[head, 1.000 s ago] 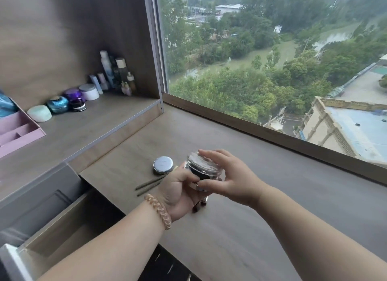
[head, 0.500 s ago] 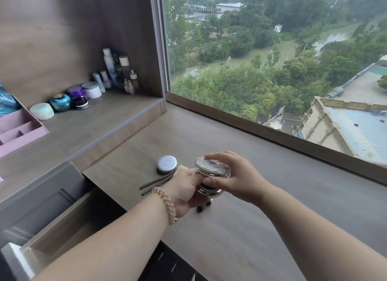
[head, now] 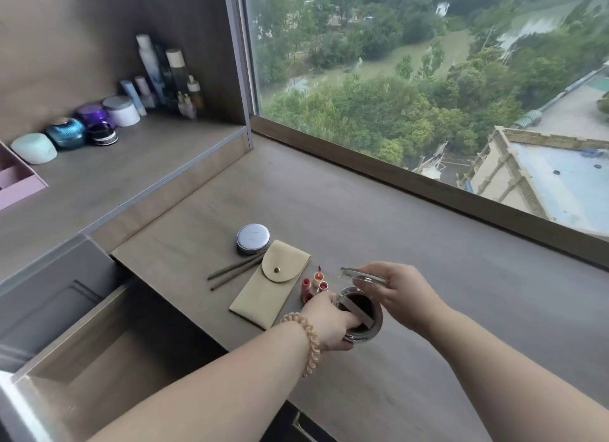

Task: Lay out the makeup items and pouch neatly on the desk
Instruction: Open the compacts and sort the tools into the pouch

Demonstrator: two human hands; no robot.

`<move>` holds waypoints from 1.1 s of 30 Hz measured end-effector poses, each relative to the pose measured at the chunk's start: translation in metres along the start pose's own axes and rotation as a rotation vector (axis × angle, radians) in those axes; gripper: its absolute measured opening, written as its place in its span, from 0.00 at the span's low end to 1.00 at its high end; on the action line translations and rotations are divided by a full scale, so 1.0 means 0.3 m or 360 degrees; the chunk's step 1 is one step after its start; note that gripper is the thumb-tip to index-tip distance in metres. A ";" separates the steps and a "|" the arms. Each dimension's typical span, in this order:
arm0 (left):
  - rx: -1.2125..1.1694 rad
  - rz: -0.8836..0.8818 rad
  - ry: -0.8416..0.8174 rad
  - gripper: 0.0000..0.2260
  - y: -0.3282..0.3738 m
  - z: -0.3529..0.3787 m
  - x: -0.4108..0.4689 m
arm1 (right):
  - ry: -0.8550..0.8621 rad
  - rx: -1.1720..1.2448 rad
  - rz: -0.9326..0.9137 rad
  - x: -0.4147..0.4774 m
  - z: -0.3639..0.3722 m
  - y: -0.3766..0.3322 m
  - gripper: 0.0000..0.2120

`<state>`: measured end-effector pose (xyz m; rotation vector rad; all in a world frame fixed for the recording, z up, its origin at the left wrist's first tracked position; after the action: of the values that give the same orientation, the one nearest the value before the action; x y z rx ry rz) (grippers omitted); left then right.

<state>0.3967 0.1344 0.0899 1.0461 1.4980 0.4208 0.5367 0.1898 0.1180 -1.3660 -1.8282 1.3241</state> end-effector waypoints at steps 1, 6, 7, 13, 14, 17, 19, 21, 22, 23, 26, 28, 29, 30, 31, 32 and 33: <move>0.0024 -0.0052 0.0026 0.12 -0.010 0.007 0.010 | -0.0011 -0.0015 0.0015 0.001 0.001 0.018 0.04; 0.0184 -0.0147 0.0090 0.09 -0.002 0.009 0.045 | 0.0079 0.0029 0.0163 0.025 0.002 0.127 0.03; 0.0243 -0.0141 0.0091 0.09 0.012 -0.008 0.044 | 0.0095 0.0034 0.0195 0.031 0.004 0.148 0.03; -0.0186 -0.0058 0.0213 0.06 0.115 -0.243 0.032 | 0.0082 -0.0082 0.0294 0.096 0.022 0.204 0.03; -0.0217 -0.0053 0.0332 0.06 0.114 -0.293 0.041 | 0.0110 -0.0079 0.0302 0.110 0.021 0.204 0.03; -0.0273 -0.0135 0.0630 0.04 0.080 -0.417 0.079 | 0.0169 -0.0042 0.0328 0.155 0.018 0.202 0.05; -0.0302 -0.0226 0.0753 0.02 0.046 -0.475 0.107 | 0.0158 -0.0064 0.0377 0.182 0.016 0.200 0.06; -0.0288 -0.0286 0.0860 0.01 0.007 -0.518 0.140 | 0.0142 -0.0101 0.0420 0.207 0.014 0.198 0.09; -0.0286 -0.0300 0.0917 0.01 -0.014 -0.537 0.159 | 0.0147 -0.0130 0.0432 0.220 0.015 0.196 0.10; -0.0289 -0.0312 0.0985 0.01 -0.036 -0.553 0.175 | 0.0171 -0.0153 0.0435 0.229 0.014 0.194 0.10; -0.0214 -0.0352 0.1142 0.04 -0.103 -0.594 0.227 | 0.0334 -0.0174 0.0413 0.242 0.013 0.188 0.08; -0.0152 -0.0353 0.1166 0.08 -0.131 -0.613 0.256 | 0.0413 -0.0193 0.0410 0.236 0.018 0.189 0.07; -0.0098 -0.0350 0.1156 0.09 -0.140 -0.620 0.268 | 0.0438 -0.0189 0.0415 0.230 0.021 0.192 0.07; -0.0023 -0.0348 0.1137 0.11 -0.145 -0.627 0.281 | 0.0463 -0.0191 0.0413 0.225 0.025 0.195 0.08; 0.0068 -0.0344 0.1114 0.12 -0.146 -0.632 0.291 | 0.0488 -0.0214 0.0406 0.219 0.031 0.199 0.09; 0.0177 -0.0335 0.1099 0.13 -0.140 -0.634 0.297 | 0.0513 -0.0251 0.0389 0.214 0.036 0.202 0.11; 0.0296 -0.0324 0.1094 0.16 -0.131 -0.636 0.303 | 0.0545 -0.0284 0.0366 0.209 0.042 0.206 0.13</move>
<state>0.2155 0.2427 0.0500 0.9190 2.2695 0.5339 0.5295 0.2437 0.0475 -1.8175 -1.6223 0.9705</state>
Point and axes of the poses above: each hand's wrist, its own x-axis towards the middle knuckle, its own z-axis out of the palm, y = z × x, the point moved 2 cm from there along x, towards the middle knuckle, and after that the axes turned 13 degrees about x, right-handed, at the moved point
